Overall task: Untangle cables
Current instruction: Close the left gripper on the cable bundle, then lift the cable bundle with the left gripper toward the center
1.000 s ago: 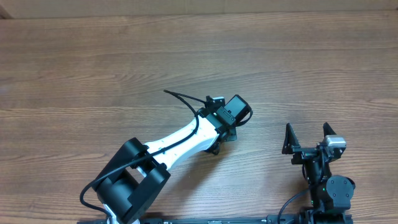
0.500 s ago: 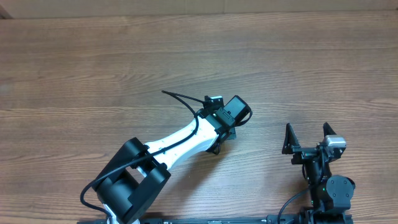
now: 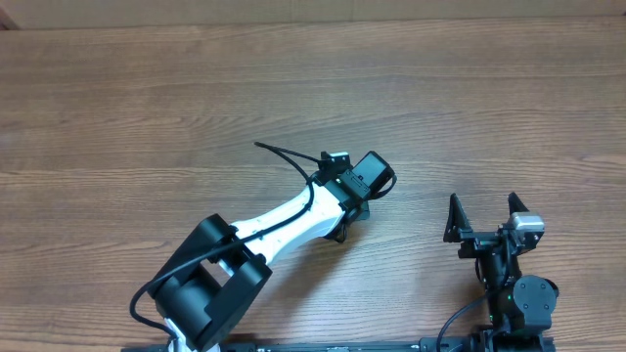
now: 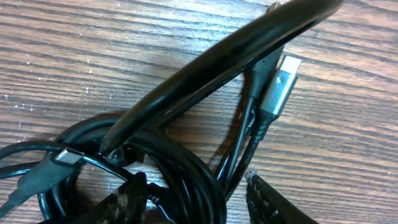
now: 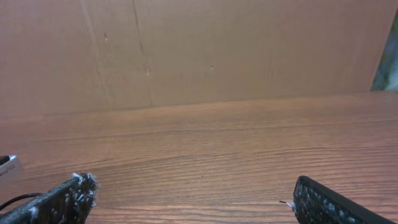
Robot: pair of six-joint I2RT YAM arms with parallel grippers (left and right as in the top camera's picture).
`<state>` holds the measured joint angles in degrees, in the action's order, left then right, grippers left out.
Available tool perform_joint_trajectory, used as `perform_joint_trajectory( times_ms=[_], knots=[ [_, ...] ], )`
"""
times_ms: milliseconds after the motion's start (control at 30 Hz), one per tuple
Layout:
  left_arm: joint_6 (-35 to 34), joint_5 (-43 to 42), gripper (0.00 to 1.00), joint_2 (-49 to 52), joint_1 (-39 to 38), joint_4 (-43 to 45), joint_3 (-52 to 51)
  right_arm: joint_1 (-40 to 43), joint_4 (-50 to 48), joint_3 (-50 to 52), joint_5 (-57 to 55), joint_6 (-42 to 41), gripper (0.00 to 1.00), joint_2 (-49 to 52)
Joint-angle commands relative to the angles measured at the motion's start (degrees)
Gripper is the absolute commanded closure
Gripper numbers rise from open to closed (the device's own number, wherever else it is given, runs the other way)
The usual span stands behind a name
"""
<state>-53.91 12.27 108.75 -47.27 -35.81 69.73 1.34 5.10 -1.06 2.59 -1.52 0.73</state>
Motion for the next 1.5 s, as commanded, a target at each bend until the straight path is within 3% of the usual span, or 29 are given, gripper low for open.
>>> perform_joint_trajectory(
  times_ms=[0, 233, 433, 767, 933, 1000, 1300, 1467],
  knots=[
    [-0.1, 1.2, 0.50, 0.7, -0.4, -0.2, -0.6, -0.4, -0.4, 0.6, 0.0, 0.1, 0.00, -0.6],
    [-0.1, 1.3, 0.56, 0.7, -0.4, -0.1, -1.1, -0.4, -0.4, 0.6, 0.0, 0.1, 0.00, -0.6],
    [-0.4, 1.3, 0.70, 0.9, -0.4, -0.1, -1.1, -0.4, -0.4, 0.6, 0.0, 0.1, 0.00, -0.6],
    [-0.4, 1.2, 0.75, 1.6, -0.3, 0.3, -1.1, -0.4, -0.4, 0.6, 0.0, 0.1, 0.00, -0.6],
    [-0.3, 1.2, 0.87, 1.6, -0.3, 0.3, -1.1, -0.4, -0.4, 0.6, 0.0, 0.1, 0.00, -0.6],
    [-0.3, 1.2, 0.96, 1.6, -0.3, 0.3, -1.1, -0.4, -0.4, 0.6, 0.0, 0.1, 0.00, -0.6],
    [-0.3, 1.8, 0.96, 1.3, -0.3, 0.1, -1.1, -0.4, -0.4, 0.6, 0.0, 0.1, 0.00, -0.6],
    [5.2, 1.9, 0.96, -3.3, -0.3, -0.4, 0.1, -0.4, -0.4, 0.6, 0.0, 0.1, 0.00, -0.6]
  ],
)
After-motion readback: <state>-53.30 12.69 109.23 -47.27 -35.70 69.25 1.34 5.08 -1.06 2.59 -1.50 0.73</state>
